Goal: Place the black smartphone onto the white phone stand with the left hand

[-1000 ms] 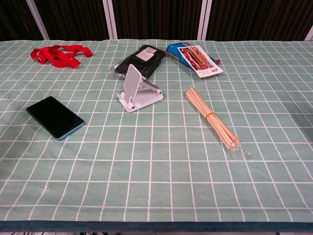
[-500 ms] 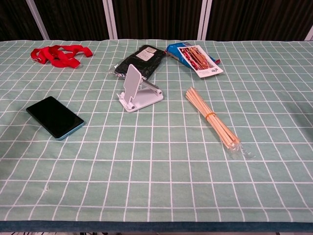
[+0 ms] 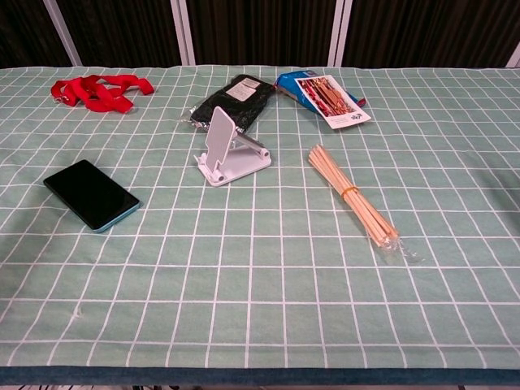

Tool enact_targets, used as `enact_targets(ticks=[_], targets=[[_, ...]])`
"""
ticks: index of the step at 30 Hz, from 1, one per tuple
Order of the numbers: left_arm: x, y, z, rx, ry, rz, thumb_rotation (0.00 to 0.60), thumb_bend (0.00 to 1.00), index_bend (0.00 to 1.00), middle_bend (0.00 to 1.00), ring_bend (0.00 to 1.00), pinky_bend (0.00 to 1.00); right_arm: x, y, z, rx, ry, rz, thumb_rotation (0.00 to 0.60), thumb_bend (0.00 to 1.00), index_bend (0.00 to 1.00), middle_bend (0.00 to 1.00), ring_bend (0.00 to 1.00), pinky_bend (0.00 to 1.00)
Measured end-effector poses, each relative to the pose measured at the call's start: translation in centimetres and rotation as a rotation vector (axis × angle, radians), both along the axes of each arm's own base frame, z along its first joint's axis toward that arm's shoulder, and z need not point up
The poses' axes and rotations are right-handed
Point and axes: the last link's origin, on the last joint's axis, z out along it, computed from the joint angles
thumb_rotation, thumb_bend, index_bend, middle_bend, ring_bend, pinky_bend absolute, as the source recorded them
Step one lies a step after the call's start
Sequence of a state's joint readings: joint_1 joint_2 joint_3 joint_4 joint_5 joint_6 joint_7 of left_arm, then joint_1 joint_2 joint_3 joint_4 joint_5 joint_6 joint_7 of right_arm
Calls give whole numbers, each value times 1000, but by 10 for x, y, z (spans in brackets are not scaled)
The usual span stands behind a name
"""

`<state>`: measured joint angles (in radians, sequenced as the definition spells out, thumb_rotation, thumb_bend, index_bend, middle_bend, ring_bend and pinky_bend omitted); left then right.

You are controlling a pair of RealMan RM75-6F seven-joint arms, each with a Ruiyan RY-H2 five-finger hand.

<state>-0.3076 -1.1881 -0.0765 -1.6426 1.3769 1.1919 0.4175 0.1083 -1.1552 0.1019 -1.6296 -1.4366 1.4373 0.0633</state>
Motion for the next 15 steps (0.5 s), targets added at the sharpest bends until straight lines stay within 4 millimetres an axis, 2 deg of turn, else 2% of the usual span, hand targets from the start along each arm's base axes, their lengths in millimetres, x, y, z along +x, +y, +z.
enact_targets(ticks=[7,15], targets=[[12,50,-12,-146,119,29,600,103,3,0,0,0,0,-1,0,4,-14,-8,600,94,0,0,0,148],[24,81,-26,-215,199,20,600,109,106,31,0,0,-1,-2,0,9,-26,-16,600,95,0,0,0,148]])
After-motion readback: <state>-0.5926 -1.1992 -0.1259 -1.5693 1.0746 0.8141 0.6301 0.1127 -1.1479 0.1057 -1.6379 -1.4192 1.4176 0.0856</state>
